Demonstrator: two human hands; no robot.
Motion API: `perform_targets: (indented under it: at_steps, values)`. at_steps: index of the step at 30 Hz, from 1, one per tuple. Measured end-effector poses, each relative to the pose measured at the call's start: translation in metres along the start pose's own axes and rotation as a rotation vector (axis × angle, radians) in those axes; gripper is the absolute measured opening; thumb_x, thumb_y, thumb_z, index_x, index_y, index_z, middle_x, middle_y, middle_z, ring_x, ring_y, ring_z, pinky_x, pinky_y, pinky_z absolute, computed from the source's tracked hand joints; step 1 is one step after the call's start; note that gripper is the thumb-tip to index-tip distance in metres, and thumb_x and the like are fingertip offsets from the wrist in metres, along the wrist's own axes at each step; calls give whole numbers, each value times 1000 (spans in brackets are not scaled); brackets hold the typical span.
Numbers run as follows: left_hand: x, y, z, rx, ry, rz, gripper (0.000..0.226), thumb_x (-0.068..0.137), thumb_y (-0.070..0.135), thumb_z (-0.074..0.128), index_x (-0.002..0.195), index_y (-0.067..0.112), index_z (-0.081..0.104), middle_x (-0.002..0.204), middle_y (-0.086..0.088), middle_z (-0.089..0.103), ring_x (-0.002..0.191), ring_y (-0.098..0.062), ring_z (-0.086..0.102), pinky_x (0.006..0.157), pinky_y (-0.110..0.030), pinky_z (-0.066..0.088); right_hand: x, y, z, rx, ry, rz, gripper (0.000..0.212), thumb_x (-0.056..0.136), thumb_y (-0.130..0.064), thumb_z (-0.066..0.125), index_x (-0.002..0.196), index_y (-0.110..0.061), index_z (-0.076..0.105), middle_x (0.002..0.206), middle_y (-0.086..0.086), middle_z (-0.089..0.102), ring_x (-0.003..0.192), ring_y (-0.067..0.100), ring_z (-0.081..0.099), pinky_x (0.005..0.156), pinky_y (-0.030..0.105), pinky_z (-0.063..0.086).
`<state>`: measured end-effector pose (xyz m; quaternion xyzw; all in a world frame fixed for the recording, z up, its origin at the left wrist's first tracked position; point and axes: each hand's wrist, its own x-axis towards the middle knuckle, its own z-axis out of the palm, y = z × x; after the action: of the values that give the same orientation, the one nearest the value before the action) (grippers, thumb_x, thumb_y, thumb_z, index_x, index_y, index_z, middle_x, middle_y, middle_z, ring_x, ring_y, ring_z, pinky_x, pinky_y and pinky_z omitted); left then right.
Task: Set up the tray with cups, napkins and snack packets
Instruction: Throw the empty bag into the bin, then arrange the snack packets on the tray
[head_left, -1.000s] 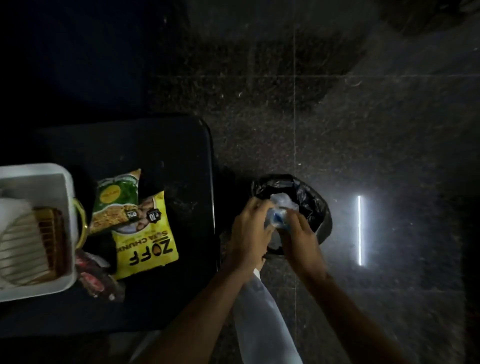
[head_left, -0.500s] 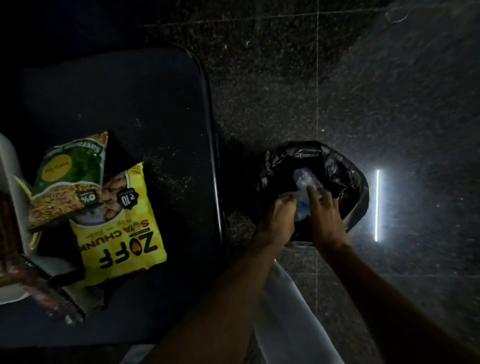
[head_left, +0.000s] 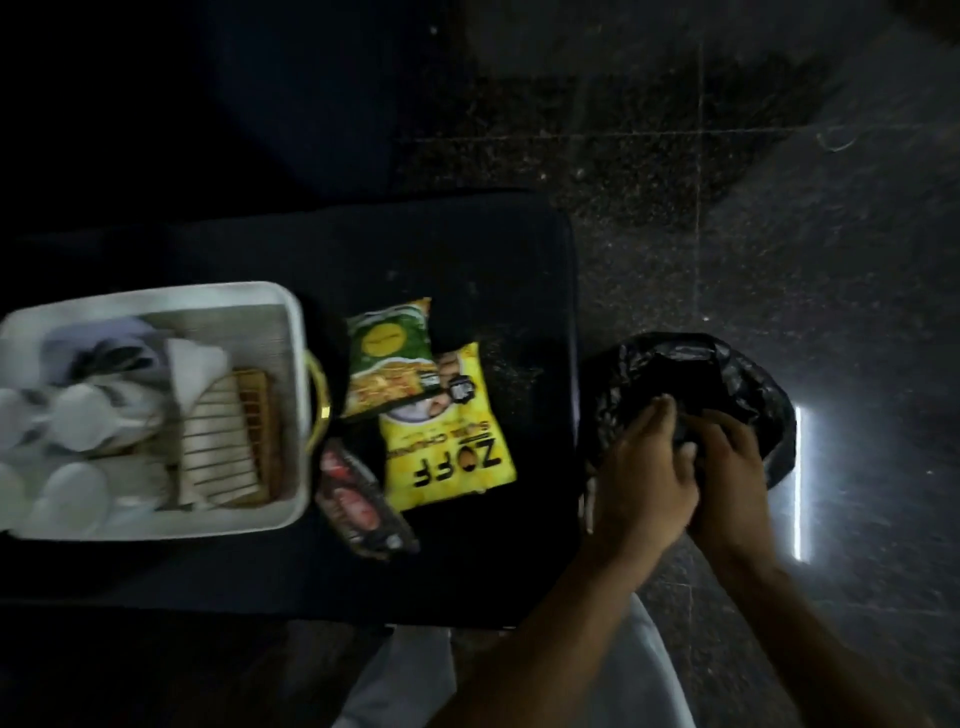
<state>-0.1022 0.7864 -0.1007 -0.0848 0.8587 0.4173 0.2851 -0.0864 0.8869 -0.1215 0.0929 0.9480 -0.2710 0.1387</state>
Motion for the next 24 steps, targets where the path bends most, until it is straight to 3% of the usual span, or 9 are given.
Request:
perform_targets:
  at_steps: [5, 7, 10, 12, 14, 16, 19, 21, 24]
  values:
    - [-83, 6, -82, -241, 196, 126, 46, 103, 26, 51, 149, 19, 48, 156, 4, 47, 146, -6, 39, 118, -23, 34, -39, -85, -30, 218, 129, -96, 35, 83, -3, 66, 118, -7, 66, 129, 13, 57, 112, -6, 41, 83, 5, 37]
    - [-114, -9, -119, -280, 288, 149, 43, 103, 28, 51, 146, 22, 53, 152, 8, 51, 142, -1, 41, 116, -20, 35, -56, -125, -31, 278, 149, -122, 32, 84, -3, 68, 115, -9, 67, 124, 10, 59, 110, -4, 46, 84, 4, 42]
    - [-146, -41, -172, -304, 428, 195, 37, 102, 21, 55, 139, 20, 60, 143, 7, 59, 136, -4, 50, 112, -27, 43, -73, -182, -28, 341, 179, -119, 25, 87, -8, 70, 111, -13, 68, 112, 3, 63, 98, 9, 63, 83, 14, 50]
    - [-158, -62, -205, -301, 496, 217, 35, 101, 15, 57, 136, 18, 62, 138, 6, 62, 131, -6, 55, 107, -31, 48, -81, -214, -23, 412, 150, -85, 24, 88, -10, 69, 110, -19, 66, 102, -6, 66, 85, 0, 65, 73, 6, 50]
    - [-162, -77, -234, -299, 539, 214, 35, 101, 14, 57, 135, 18, 62, 134, 5, 64, 122, -3, 60, 99, -28, 53, -84, -242, -17, 493, 108, -16, 24, 89, -12, 69, 109, -23, 64, 98, -8, 68, 85, -2, 67, 66, 2, 48]
    - [-156, -89, -258, -287, 529, 197, 35, 101, 16, 57, 136, 16, 61, 132, 4, 65, 117, -4, 61, 98, -26, 53, -80, -263, -9, 502, 112, 72, 22, 91, -16, 69, 112, -21, 64, 100, -4, 71, 86, 3, 68, 60, 3, 48]
    - [-134, -102, -285, -248, 418, 153, 37, 103, 22, 55, 138, 14, 59, 136, -2, 65, 125, -14, 60, 105, -33, 50, -66, -281, 4, 431, 123, 242, 28, 91, -22, 66, 117, -16, 61, 107, -1, 71, 79, 2, 65, 52, 7, 43]
    - [-116, -106, -297, -194, 338, 135, 38, 103, 23, 54, 139, 12, 59, 137, -6, 64, 127, -19, 60, 106, -37, 49, -55, -285, 12, 329, 84, 342, 32, 91, -27, 63, 119, -11, 62, 115, 4, 68, 82, 14, 63, 52, 13, 39]
    - [-93, -105, -301, -62, 295, 168, 37, 103, 21, 54, 138, 14, 59, 136, -6, 65, 125, -21, 61, 103, -33, 49, -39, -288, 23, 264, 34, 406, 32, 89, -30, 59, 108, -5, 64, 106, 15, 70, 66, 15, 56, 34, 9, 32]
